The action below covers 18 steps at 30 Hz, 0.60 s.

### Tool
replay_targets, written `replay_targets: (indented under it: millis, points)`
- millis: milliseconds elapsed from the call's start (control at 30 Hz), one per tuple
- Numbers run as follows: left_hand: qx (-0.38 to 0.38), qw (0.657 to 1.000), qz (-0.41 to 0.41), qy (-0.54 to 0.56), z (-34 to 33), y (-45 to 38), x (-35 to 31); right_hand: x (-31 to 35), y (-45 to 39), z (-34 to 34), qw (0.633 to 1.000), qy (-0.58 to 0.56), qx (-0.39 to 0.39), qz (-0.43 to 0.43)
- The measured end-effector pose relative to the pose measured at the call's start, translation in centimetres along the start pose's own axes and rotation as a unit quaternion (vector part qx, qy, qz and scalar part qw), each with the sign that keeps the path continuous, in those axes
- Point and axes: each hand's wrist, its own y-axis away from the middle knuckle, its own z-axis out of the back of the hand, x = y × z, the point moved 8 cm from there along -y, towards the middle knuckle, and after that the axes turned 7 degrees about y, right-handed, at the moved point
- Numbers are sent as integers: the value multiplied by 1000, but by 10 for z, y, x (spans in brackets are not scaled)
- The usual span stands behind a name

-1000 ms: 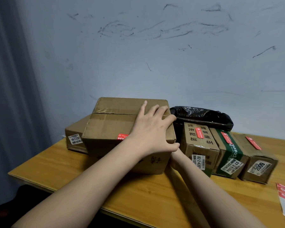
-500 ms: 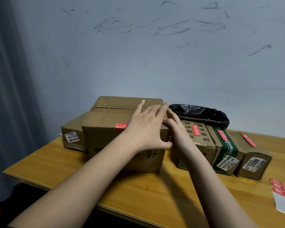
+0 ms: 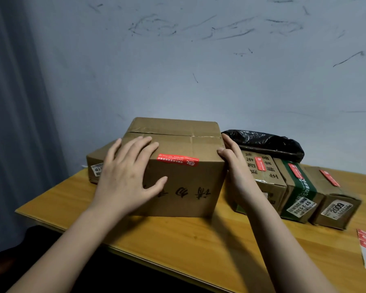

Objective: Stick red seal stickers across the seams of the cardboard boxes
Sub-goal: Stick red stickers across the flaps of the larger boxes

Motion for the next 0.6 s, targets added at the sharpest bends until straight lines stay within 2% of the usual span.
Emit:
replay_targets:
  millis: [167, 267, 367, 433, 533, 600]
  points:
    - [-51, 999, -11, -8, -2, 2, 2, 7, 3, 7, 997, 50, -13, 49]
    - [-73, 997, -18, -4, 0, 4, 2, 22, 9, 14, 982, 136, -55, 115]
    - [-90, 996, -24, -6, 2, 6, 2, 56, 21, 11, 915, 298, -118, 245]
    - [-96, 995, -22, -3, 2, 7, 2, 74, 30, -4, 870, 373, -110, 303]
    - [-94, 995, -18, 1, 2, 6, 2, 81, 38, -19, 824, 447, -88, 336]
    - [-93, 996, -15, 3, 2, 6, 2, 77, 45, -17, 815, 460, -92, 339]
